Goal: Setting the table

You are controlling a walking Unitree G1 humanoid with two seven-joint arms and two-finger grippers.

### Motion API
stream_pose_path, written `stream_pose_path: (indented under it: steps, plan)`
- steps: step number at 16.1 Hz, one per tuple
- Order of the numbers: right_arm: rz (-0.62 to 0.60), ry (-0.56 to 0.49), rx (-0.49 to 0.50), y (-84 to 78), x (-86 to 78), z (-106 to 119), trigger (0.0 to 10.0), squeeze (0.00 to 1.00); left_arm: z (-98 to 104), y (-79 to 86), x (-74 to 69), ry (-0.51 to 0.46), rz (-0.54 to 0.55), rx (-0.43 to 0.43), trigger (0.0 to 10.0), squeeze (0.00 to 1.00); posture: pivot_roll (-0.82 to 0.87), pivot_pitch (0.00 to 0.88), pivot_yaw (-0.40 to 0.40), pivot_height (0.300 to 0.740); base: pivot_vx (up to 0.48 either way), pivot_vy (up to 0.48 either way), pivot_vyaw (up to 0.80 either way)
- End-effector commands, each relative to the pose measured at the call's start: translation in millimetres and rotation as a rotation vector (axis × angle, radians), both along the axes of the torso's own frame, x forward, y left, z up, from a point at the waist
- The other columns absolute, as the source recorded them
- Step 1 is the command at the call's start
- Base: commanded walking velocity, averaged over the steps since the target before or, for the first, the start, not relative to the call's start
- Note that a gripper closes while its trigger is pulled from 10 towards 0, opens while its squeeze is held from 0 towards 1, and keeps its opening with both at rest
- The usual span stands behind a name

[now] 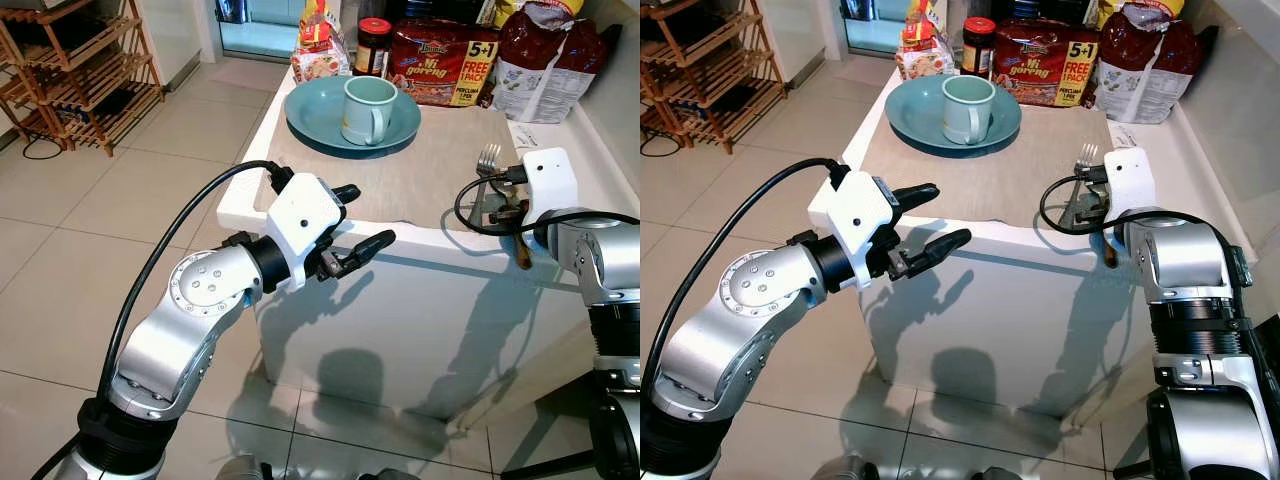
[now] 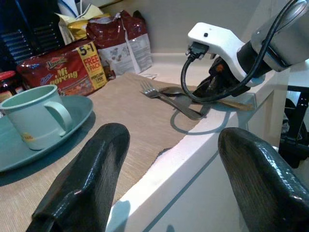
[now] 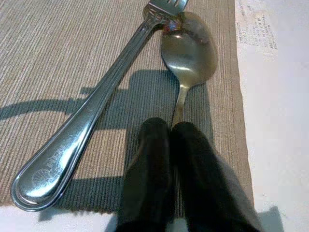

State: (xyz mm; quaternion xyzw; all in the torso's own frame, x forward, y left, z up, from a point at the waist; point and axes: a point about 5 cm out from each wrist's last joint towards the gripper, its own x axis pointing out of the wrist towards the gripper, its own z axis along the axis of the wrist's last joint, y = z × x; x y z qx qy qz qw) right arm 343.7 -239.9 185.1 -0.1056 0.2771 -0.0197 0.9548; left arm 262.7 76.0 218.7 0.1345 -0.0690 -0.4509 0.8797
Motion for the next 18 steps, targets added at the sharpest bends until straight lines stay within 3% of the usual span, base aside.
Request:
stream_pose_path:
  steps: [1,7,9,12,13,18]
  plan:
    - [-0.008,0.014,-0.002,-0.8,0.2,0,3.1,0.00,6,-3.9,-2.3,-0.027,-0.023,0.007,10.0,0.00,0.06,0.051,-0.037,0.740,0.000,0.000,0.00]
    - [-0.015,0.001,-0.013,-2.6,0.6,5,2.5,0.00,7,-3.9,-1.6,-0.028,-0.022,0.007,10.0,0.00,0.06,0.053,-0.038,0.740,0.000,0.000,0.00]
    - [-0.027,-0.017,-0.006,-3.5,1.2,8,0.0,0.00,7,-3.9,-1.5,-0.029,-0.022,0.007,10.0,0.00,0.06,0.054,-0.037,0.740,0.000,0.000,0.00]
    - [-0.050,-0.089,0.022,-4.7,3.5,18,0.0,0.00,7,-3.7,-1.0,-0.030,-0.020,0.007,10.0,0.00,0.06,0.056,-0.037,0.740,0.000,0.000,0.00]
    - [-0.058,-0.178,0.054,-4.8,6.7,32,0.0,0.00,7,-3.3,-0.9,-0.030,-0.018,0.007,10.0,0.00,0.06,0.058,-0.036,0.740,0.000,0.000,0.00]
    - [-0.078,-0.279,0.062,-7.8,9.6,45,0.0,0.00,8,-2.1,-0.7,-0.031,-0.016,0.009,10.0,0.00,0.06,0.063,-0.031,0.740,0.000,0.000,0.00]
